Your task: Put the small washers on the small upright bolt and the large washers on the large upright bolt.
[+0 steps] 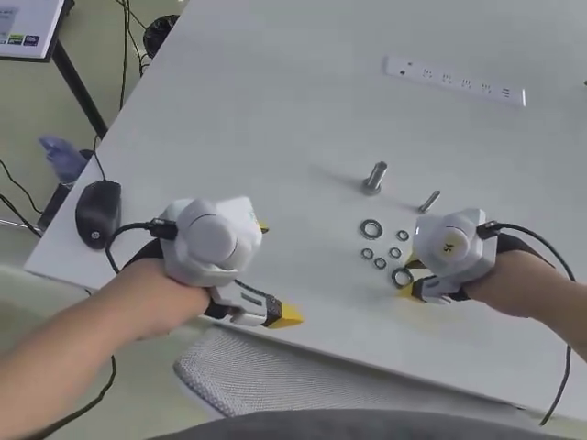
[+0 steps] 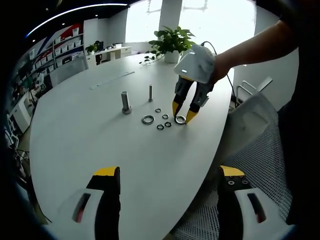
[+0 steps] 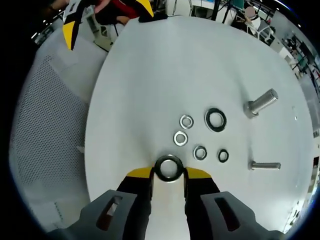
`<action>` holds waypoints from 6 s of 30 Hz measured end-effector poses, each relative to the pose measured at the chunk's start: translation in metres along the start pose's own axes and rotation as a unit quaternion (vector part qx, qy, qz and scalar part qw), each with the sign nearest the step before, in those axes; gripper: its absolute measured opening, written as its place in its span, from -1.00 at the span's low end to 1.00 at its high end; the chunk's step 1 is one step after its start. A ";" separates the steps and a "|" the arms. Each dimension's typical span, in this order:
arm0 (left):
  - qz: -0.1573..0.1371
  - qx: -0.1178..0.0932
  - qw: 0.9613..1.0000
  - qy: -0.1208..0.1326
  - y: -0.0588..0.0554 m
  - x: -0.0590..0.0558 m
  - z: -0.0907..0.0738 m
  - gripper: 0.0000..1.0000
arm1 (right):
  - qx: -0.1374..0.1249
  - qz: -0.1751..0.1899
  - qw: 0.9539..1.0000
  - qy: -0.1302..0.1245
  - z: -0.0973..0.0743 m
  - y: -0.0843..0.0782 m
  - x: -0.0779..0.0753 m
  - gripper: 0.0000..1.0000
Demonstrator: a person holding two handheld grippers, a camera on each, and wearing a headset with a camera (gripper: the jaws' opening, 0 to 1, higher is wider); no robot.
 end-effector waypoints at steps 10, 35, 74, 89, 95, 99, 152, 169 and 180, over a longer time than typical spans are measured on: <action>-0.001 -0.003 1.000 -0.005 0.000 -0.002 0.003 0.53 | 0.057 0.012 0.998 -0.015 0.001 0.003 0.000 -0.53; 0.006 -0.008 1.000 -0.004 0.004 0.000 0.000 0.47 | 0.053 0.052 0.997 -0.010 -0.002 0.001 -0.003 -0.57; 0.009 -0.007 1.000 -0.003 0.001 0.012 -0.006 0.46 | 0.030 0.065 0.997 -0.034 -0.097 0.050 -0.048 -0.56; 0.007 -0.010 1.000 0.000 0.004 0.022 -0.007 0.46 | 0.023 0.061 0.997 -0.035 -0.110 0.079 -0.085 -0.57; 0.005 -0.012 1.000 0.003 0.005 0.024 -0.006 0.45 | 0.017 0.060 0.997 -0.038 -0.111 0.088 -0.096 -0.56; 0.002 -0.013 1.000 0.004 0.005 0.025 -0.006 0.44 | 0.014 0.062 0.997 -0.037 -0.107 0.094 -0.103 -0.56; -0.002 -0.001 1.000 -0.003 -0.002 0.032 0.002 0.38 | 0.056 0.038 0.997 -0.027 -0.028 0.118 -0.121 -0.56; 0.002 -0.004 1.000 -0.005 0.005 0.032 0.002 0.37 | 0.066 0.030 0.997 -0.025 0.001 0.113 -0.125 -0.56; -0.004 -0.004 1.000 0.002 0.005 0.033 -0.003 0.35 | 0.074 0.015 0.997 -0.023 0.024 0.111 -0.131 -0.55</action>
Point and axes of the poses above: the centre of the closed fingertips' face, and the gripper's own axes: z roughly forward along the fingers, x roughly to its left, y roughly out of its top, the point moved 2 cm from there along -z, roughly backward along the fingers, and after that the axes turned 11 degrees about z, right-handed, at the moved point
